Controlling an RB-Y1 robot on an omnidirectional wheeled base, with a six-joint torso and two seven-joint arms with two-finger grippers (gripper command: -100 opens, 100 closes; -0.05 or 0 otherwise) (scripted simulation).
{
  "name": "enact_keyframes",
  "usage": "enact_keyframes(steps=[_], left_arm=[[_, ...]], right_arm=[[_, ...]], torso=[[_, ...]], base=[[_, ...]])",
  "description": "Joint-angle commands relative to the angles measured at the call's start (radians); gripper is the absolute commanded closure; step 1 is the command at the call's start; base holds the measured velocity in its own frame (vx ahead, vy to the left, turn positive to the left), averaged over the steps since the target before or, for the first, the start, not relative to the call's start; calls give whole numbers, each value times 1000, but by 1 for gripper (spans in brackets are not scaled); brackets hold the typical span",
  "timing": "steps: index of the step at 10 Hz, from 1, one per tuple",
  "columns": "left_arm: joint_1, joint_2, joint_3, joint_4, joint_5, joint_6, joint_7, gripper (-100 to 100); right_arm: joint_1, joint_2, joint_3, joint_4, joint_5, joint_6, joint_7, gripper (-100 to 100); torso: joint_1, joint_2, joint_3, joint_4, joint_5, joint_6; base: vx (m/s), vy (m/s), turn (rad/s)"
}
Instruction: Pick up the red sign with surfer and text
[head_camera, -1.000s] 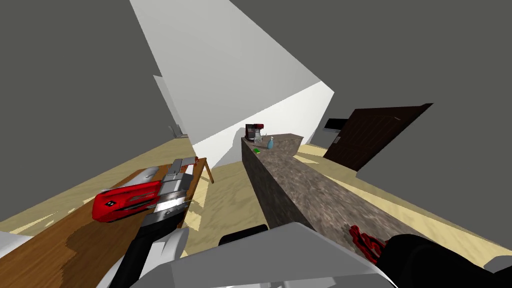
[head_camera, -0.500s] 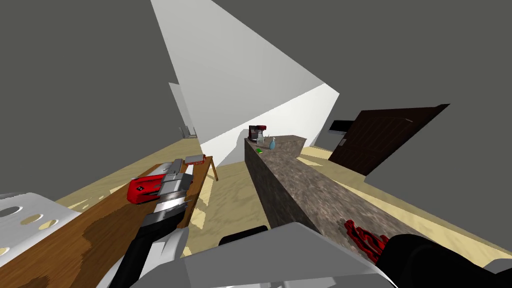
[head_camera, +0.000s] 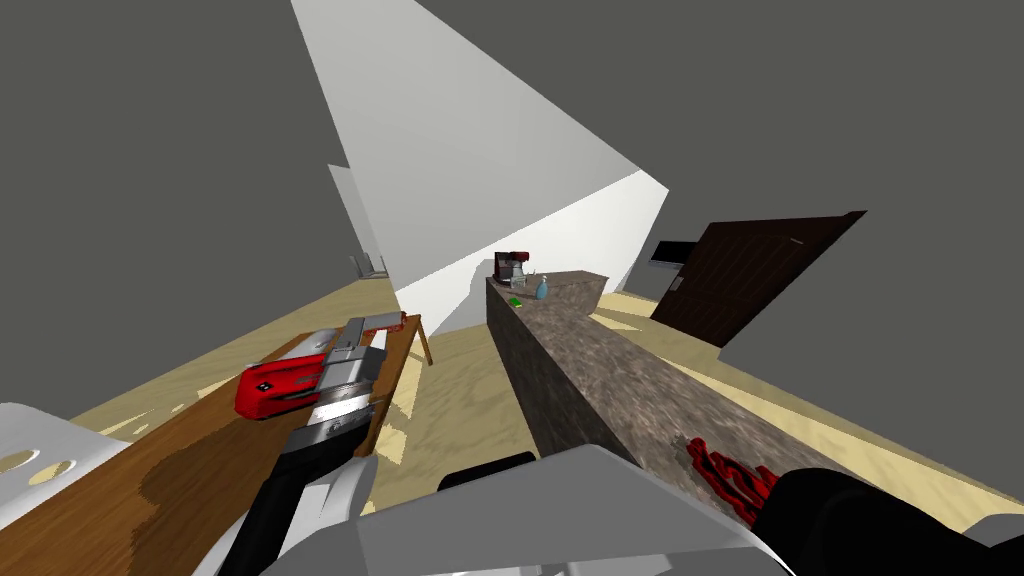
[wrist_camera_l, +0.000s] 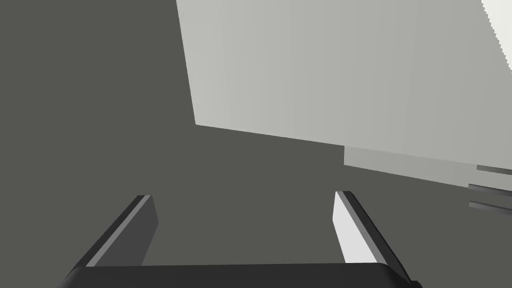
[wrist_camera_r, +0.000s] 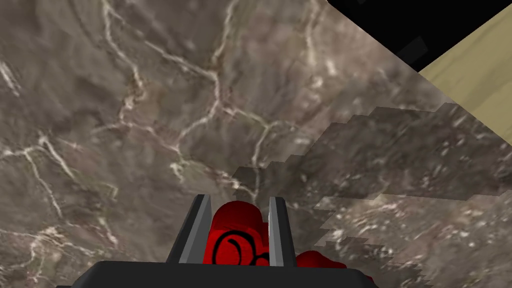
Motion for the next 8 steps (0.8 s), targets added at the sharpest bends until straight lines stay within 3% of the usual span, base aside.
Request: enact_keyframes(steps=[1,6,7,8], left_arm=[[0,0,0,0,0,0,0,0],[0,0,0,0,0,0,0,0],[0,0,0,0,0,0,0,0],[0,0,0,0,0,0,0,0]], right_arm=[[9,-11,0,4,-4,-15,33,100],[27,-49,-6,18,4,-60,125,100],[27,-44,-4,17,1,-56,116,100],[28,-45,-4,16,0,-58,120,0]], torso=[[0,0,0,0,0,0],[1,-7,-5,-2,1,-2],[2,-6,-4,-1,2,-3],[2,-2,-2,-1,2,-4]], base=[[159,-4,-355],[160,-2,-242],[50,13,-21],[10,2,6]])
